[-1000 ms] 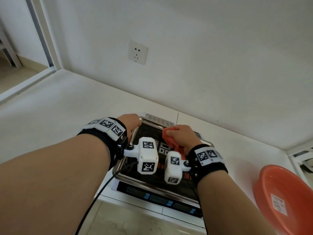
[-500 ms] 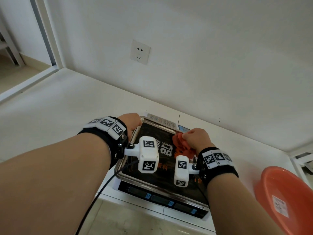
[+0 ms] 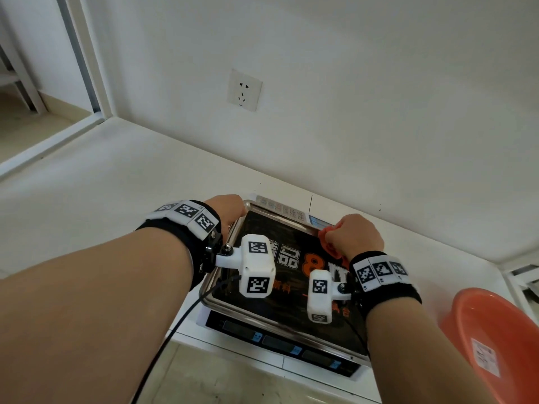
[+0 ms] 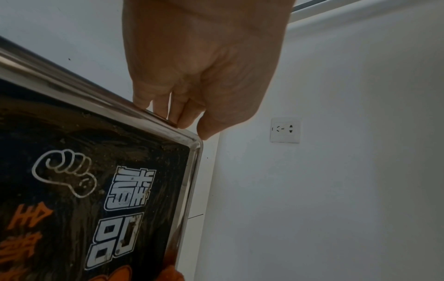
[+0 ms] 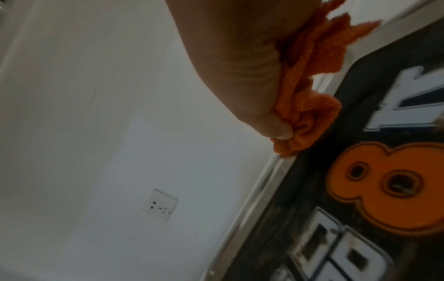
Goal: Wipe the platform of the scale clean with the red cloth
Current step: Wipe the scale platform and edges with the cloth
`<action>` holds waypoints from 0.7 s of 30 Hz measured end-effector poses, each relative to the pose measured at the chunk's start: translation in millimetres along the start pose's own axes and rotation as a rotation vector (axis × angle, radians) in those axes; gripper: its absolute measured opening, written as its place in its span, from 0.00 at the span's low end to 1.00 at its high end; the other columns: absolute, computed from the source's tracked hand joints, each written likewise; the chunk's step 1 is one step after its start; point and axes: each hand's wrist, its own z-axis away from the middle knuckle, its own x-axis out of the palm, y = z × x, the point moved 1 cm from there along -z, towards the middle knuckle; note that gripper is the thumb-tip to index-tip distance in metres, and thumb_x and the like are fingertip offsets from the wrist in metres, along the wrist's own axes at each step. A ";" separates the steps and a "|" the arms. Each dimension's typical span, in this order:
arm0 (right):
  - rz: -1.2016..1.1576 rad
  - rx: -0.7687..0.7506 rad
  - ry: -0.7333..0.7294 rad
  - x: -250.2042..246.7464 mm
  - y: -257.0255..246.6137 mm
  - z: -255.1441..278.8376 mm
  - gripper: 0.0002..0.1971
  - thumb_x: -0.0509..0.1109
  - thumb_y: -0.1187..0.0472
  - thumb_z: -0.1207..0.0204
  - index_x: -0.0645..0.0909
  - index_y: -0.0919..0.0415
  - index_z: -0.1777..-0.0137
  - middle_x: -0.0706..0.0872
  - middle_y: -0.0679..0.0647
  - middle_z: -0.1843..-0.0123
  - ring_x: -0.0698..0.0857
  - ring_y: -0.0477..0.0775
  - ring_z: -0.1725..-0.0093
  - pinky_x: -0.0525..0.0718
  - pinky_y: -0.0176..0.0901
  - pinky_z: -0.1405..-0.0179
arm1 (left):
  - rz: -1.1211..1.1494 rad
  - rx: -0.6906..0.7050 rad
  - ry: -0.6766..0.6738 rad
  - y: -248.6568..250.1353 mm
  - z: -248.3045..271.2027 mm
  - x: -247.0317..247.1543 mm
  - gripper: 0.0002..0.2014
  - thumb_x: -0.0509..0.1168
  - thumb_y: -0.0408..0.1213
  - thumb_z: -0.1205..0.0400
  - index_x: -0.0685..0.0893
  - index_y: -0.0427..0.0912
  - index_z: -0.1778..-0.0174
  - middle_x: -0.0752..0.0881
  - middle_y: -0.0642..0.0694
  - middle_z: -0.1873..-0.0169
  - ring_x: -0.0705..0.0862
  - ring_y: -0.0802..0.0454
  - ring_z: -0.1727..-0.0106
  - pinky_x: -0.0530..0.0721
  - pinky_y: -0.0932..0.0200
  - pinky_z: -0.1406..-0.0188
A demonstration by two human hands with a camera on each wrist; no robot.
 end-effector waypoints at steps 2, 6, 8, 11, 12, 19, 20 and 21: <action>0.043 -0.002 -0.008 10.9 -1.8 4.0 0.12 0.69 0.50 0.30 0.86 0.58 0.58 0.89 0.53 0.63 0.88 0.56 0.63 0.84 0.43 0.66 | 0.003 -0.013 -0.034 1.4 0.3 -2.0 0.22 0.58 0.35 0.14 0.71 0.33 0.24 0.76 0.36 0.26 0.75 0.41 0.25 0.78 0.66 0.69; 0.024 -0.065 0.052 23.4 -20.2 8.1 0.12 0.67 0.49 0.24 0.85 0.58 0.55 0.88 0.53 0.60 0.87 0.56 0.61 0.84 0.45 0.63 | 0.055 -0.076 -0.085 2.0 -1.1 -2.1 0.22 0.54 0.33 0.12 0.68 0.28 0.23 0.81 0.43 0.54 0.77 0.42 0.33 0.70 0.67 0.69; -0.019 -0.131 0.032 28.1 -34.0 10.7 0.13 0.67 0.47 0.23 0.85 0.56 0.57 0.88 0.51 0.61 0.87 0.54 0.61 0.85 0.44 0.62 | 0.088 -0.087 -0.082 0.8 -5.8 -1.8 0.22 0.55 0.33 0.13 0.69 0.29 0.23 0.71 0.51 0.66 0.73 0.48 0.44 0.71 0.65 0.68; -0.153 -0.161 -0.114 27.4 -45.2 9.6 0.09 0.71 0.51 0.24 0.87 0.53 0.62 0.89 0.49 0.63 0.89 0.51 0.61 0.89 0.47 0.58 | 0.121 -0.133 -0.084 -0.5 -5.5 -1.5 0.16 0.56 0.33 0.13 0.74 0.37 0.30 0.70 0.50 0.67 0.70 0.50 0.45 0.76 0.56 0.54; -0.165 -0.152 -0.120 24.4 -44.1 6.3 0.08 0.71 0.52 0.26 0.88 0.53 0.61 0.90 0.50 0.63 0.89 0.51 0.61 0.90 0.48 0.58 | 0.160 -0.154 -0.079 -2.0 -6.9 -1.2 0.10 0.56 0.34 0.13 0.73 0.41 0.37 0.73 0.48 0.65 0.71 0.49 0.45 0.76 0.55 0.49; -0.071 -0.026 0.012 26.0 -35.3 6.7 0.11 0.70 0.50 0.27 0.86 0.57 0.57 0.88 0.52 0.63 0.87 0.55 0.62 0.77 0.40 0.69 | 0.354 -0.198 -0.091 -2.9 -2.9 -3.3 0.11 0.59 0.36 0.15 0.76 0.31 0.44 0.79 0.40 0.43 0.77 0.45 0.43 0.78 0.46 0.34; -0.099 -0.030 0.027 28.3 -39.0 8.6 0.12 0.69 0.49 0.26 0.86 0.57 0.57 0.88 0.52 0.63 0.87 0.55 0.62 0.77 0.40 0.68 | 0.334 -0.191 -0.108 -4.3 -4.3 -3.2 0.15 0.59 0.37 0.16 0.79 0.28 0.41 0.82 0.38 0.43 0.80 0.43 0.43 0.79 0.47 0.35; -0.127 -0.048 0.026 30.5 -43.5 9.5 0.11 0.69 0.50 0.25 0.86 0.57 0.58 0.88 0.52 0.64 0.86 0.54 0.63 0.77 0.40 0.68 | 0.338 -0.199 -0.126 -4.3 -2.7 -2.8 0.16 0.60 0.38 0.16 0.80 0.29 0.40 0.83 0.36 0.43 0.81 0.41 0.44 0.79 0.48 0.36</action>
